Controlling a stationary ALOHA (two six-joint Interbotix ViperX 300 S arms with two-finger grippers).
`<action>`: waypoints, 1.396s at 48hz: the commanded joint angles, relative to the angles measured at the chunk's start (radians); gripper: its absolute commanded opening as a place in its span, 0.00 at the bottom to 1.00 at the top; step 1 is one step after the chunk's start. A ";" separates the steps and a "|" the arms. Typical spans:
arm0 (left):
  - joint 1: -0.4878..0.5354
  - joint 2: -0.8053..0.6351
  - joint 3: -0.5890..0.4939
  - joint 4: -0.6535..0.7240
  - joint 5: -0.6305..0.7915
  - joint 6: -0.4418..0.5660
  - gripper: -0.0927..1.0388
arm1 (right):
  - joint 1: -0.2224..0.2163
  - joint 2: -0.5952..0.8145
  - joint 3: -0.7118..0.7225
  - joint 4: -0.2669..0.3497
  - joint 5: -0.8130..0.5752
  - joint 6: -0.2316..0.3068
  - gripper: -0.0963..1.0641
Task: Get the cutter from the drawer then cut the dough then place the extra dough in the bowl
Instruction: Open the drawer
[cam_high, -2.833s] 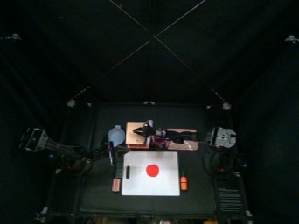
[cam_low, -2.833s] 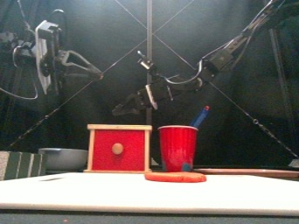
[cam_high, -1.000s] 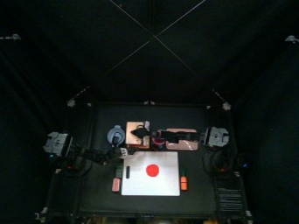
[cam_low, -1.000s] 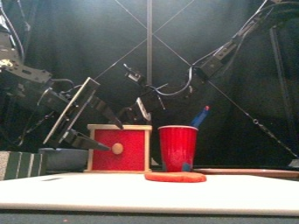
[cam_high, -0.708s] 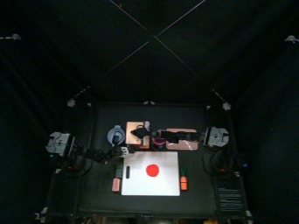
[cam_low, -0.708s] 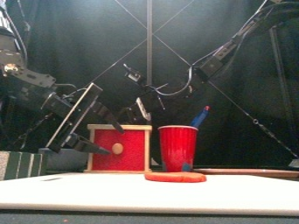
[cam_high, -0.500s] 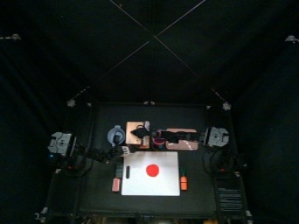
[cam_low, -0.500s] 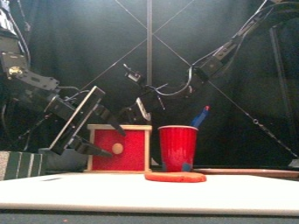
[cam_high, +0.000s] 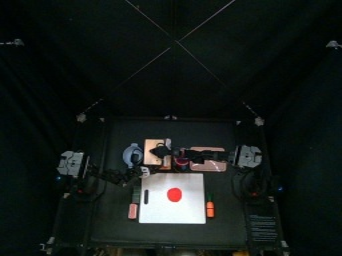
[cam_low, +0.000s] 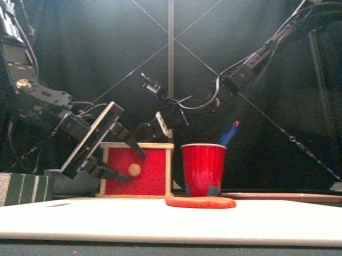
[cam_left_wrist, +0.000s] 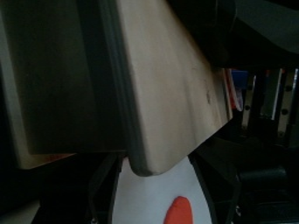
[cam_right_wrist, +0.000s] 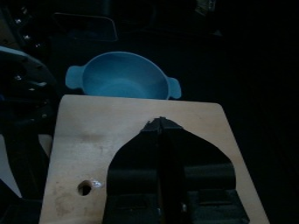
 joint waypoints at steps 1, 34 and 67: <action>0.011 0.005 -0.020 0.003 -0.002 0.005 0.85 | 0.006 -0.008 0.002 0.000 0.011 0.002 0.02; -0.006 -0.012 -0.006 0.031 0.098 0.005 0.69 | 0.008 -0.008 0.002 0.000 0.011 0.002 0.02; -0.138 -0.072 0.012 0.028 0.164 0.002 0.68 | -0.021 -0.008 0.000 -0.002 0.032 0.002 0.02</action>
